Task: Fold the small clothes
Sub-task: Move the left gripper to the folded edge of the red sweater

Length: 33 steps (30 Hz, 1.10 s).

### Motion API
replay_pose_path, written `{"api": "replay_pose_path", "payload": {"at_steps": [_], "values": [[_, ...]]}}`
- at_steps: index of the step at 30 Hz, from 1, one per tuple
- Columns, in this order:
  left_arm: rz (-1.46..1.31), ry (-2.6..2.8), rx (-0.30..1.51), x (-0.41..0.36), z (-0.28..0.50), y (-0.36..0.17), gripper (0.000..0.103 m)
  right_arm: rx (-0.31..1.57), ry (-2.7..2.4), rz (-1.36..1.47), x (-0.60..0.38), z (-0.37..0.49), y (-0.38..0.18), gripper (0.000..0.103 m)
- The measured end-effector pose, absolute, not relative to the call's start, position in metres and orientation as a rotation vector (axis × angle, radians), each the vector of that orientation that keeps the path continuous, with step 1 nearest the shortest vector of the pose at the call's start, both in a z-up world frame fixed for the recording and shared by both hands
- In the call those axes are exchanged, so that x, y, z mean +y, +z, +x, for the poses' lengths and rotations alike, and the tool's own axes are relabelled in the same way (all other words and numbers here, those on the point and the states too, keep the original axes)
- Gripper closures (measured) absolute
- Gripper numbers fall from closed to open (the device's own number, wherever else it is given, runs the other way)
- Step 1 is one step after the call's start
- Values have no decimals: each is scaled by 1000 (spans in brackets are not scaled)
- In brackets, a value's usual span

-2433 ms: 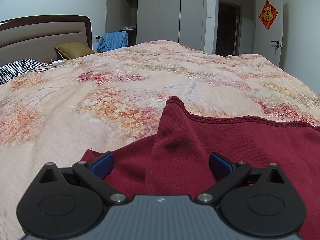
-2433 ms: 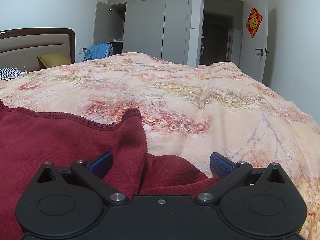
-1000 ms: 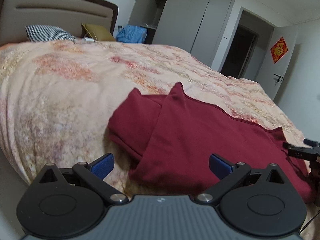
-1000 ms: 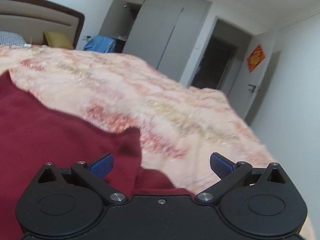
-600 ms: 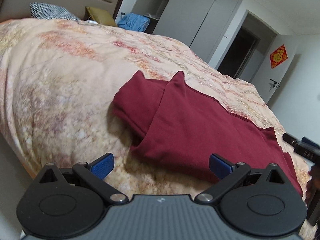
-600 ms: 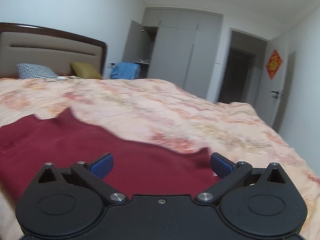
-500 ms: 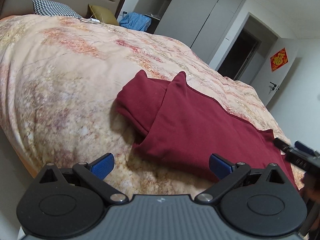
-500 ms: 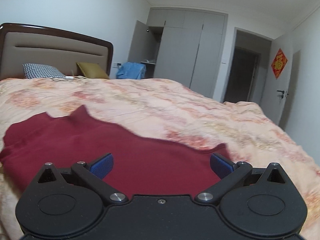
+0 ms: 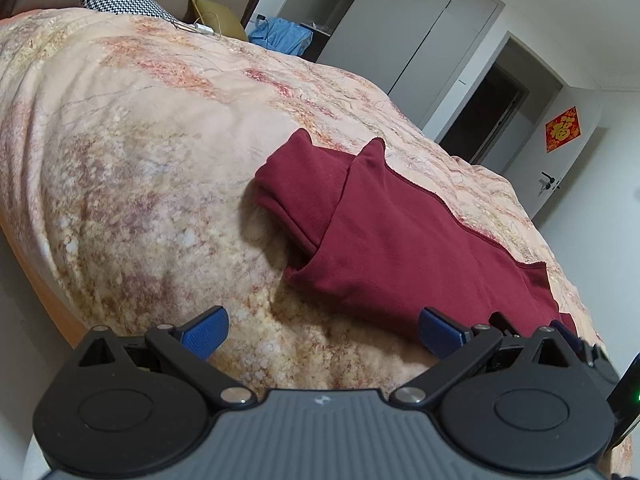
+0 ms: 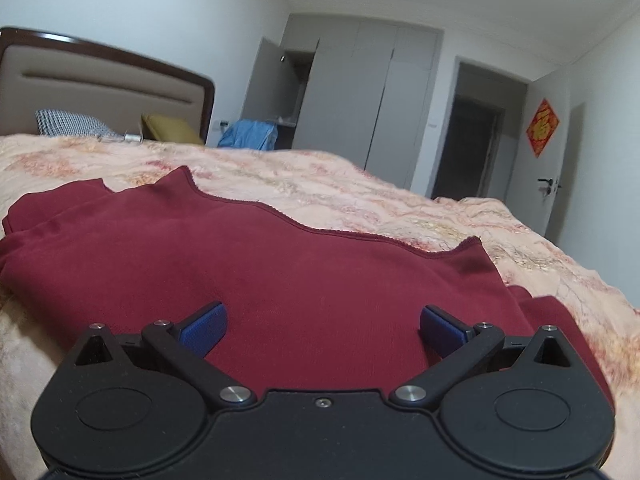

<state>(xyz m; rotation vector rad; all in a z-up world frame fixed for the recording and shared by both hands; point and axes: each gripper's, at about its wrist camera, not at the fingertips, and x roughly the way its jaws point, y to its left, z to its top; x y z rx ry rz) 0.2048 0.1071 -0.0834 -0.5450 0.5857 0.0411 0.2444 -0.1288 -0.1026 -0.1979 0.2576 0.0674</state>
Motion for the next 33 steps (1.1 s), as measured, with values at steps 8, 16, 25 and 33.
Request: {"api": "replay_pose_path", "payload": {"at_steps": [8,16,25,33], "values": [[-539,-1,617,94,208,-93,0,222,62,-170,-136,239,-108,1],[-669,-143,547,94,219,-90,0,214,62,-165,-135,236,-110,1],[-767,-51,535,90,277,-87,0,217,82,-138,-140,237,-110,0],[-700,46,492,71,266,-95,2,209,76,-145,-139,235,-111,1]]}}
